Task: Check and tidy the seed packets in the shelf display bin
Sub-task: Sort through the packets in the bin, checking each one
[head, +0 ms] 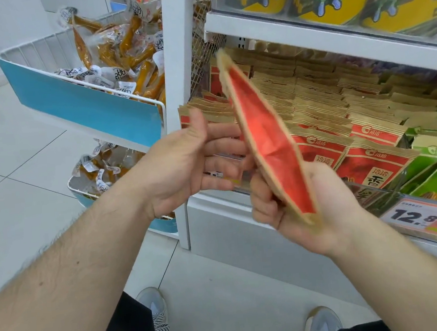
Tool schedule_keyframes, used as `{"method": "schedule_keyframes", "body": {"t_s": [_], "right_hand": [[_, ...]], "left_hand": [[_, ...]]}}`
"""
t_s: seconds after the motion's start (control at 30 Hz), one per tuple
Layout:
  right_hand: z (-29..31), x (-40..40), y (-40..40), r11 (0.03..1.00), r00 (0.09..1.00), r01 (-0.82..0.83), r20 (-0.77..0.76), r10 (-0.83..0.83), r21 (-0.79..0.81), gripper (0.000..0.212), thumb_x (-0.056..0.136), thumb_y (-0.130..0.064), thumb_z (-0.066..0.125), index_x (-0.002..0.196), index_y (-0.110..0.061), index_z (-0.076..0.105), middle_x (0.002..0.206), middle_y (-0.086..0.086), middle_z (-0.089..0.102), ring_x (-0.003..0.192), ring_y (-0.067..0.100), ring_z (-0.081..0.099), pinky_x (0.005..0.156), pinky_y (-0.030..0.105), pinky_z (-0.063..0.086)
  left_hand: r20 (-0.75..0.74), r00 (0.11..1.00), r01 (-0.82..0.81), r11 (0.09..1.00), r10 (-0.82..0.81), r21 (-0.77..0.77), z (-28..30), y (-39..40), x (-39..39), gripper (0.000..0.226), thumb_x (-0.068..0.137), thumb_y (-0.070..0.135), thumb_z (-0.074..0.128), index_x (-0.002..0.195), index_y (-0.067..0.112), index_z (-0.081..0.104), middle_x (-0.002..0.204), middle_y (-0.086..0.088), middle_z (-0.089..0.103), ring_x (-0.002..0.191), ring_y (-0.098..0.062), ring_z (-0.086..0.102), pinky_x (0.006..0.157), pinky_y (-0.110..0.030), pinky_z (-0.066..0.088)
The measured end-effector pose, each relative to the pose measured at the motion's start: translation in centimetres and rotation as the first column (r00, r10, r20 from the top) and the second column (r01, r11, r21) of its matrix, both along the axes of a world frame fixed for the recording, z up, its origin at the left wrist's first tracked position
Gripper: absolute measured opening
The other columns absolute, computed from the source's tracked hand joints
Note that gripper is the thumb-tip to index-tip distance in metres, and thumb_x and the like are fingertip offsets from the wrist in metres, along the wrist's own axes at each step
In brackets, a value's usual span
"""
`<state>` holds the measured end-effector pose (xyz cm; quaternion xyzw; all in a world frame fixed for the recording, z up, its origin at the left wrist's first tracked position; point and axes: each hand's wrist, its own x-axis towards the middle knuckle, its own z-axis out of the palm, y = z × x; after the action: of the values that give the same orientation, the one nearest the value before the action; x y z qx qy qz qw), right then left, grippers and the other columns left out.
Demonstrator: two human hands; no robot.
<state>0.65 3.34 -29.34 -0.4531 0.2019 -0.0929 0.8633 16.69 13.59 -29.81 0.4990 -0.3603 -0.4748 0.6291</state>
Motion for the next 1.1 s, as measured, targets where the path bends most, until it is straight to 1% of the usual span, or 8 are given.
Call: {"method": "schedule_keyframes", "body": {"t_s": [0.13,0.23,0.4,0.5,0.57,0.8,0.93,1.1], "right_hand": [[-1.9,0.4,0.6,0.887,0.958,-0.282,0.152,0.242,0.365,0.029,0.087,-0.03,0.059,0.102,-0.006,0.059,0.066,0.008,0.056,0.048,0.015,0.046,0.052,0.025,0.031],[-1.8,0.8,0.4,0.971,0.98,-0.188,-0.035,0.195,0.149,0.037,0.088,-0.035,0.047,0.097,-0.005,0.065,0.076,0.012,0.066,0.059,0.022,0.059,0.058,0.03,0.046],[-1.0,0.4,-1.6,0.958,0.986,0.075,-0.125,-0.113,-0.276,0.035,0.09,-0.032,0.048,0.095,-0.013,0.077,0.099,0.012,0.074,0.087,0.03,0.07,0.084,0.045,0.051],[-0.6,0.1,-2.6,0.868,0.976,0.14,-0.079,-0.201,-0.476,0.055,0.073,-0.062,0.06,0.092,-0.011,0.069,0.083,0.012,0.066,0.068,0.026,0.058,0.062,0.035,0.043],[-0.4,-0.1,-2.5,0.809,0.983,0.127,-0.036,-0.18,-0.574,0.046,0.073,-0.058,0.066,0.086,-0.014,0.069,0.071,0.003,0.066,0.06,0.016,0.057,0.055,0.029,0.04],[-0.4,-0.3,-2.0,0.785,0.977,0.172,0.002,-0.213,-0.595,0.026,0.08,-0.037,0.06,0.079,-0.016,0.074,0.071,0.008,0.069,0.068,0.028,0.054,0.056,0.032,0.038],[-0.1,-0.7,-2.3,0.812,0.982,0.175,0.039,-0.184,-0.557,0.025,0.081,-0.027,0.068,0.092,-0.005,0.07,0.079,0.013,0.072,0.07,0.028,0.065,0.066,0.035,0.051],[1.1,-1.2,-2.3,0.838,0.98,0.196,0.132,-0.149,-0.509,0.019,0.077,-0.017,0.063,0.091,-0.004,0.063,0.063,0.003,0.069,0.044,0.008,0.06,0.042,0.018,0.046]], "left_hand": [[0.099,0.991,0.09,0.995,-0.086,-0.04,-0.7,0.0,-1.1,0.059,0.07,0.045,0.08,0.116,0.012,0.065,0.112,-0.009,0.07,0.102,-0.028,0.066,0.096,-0.045,0.051],[0.065,0.998,0.019,0.999,-0.015,-0.048,-0.2,-0.1,-1.9,0.036,0.074,0.028,0.08,0.106,0.015,0.067,0.1,-0.016,0.072,0.071,-0.036,0.063,0.066,-0.044,0.053],[0.031,0.993,-0.113,0.994,0.112,0.015,0.8,0.1,-1.3,0.042,0.072,0.017,0.078,0.111,0.012,0.063,0.102,-0.009,0.075,0.09,-0.027,0.072,0.078,-0.045,0.06],[0.092,0.99,-0.109,0.992,0.103,0.064,0.9,0.3,-1.3,0.041,0.066,0.021,0.073,0.106,0.014,0.064,0.098,-0.007,0.076,0.086,-0.025,0.074,0.071,-0.037,0.061],[0.113,0.989,-0.105,0.991,0.095,0.086,0.8,0.2,-1.4,0.037,0.065,0.022,0.073,0.102,0.016,0.066,0.096,-0.006,0.076,0.084,-0.024,0.074,0.068,-0.035,0.061],[0.145,0.987,-0.091,0.991,0.076,0.101,0.8,0.1,-1.5,0.033,0.065,0.023,0.073,0.098,0.018,0.067,0.092,-0.004,0.077,0.082,-0.022,0.074,0.064,-0.032,0.06],[0.214,0.976,-0.068,0.993,0.046,0.1,0.9,0.2,-1.4,0.035,0.066,0.02,0.074,0.1,0.018,0.067,0.093,-0.002,0.077,0.084,-0.02,0.074,0.068,-0.033,0.06],[0.452,0.889,0.025,0.992,-0.079,0.125,1.8,0.6,-1.2,0.036,0.066,0.03,0.076,0.101,0.024,0.07,0.097,0.003,0.076,0.093,-0.016,0.072,0.08,-0.038,0.059]]}}
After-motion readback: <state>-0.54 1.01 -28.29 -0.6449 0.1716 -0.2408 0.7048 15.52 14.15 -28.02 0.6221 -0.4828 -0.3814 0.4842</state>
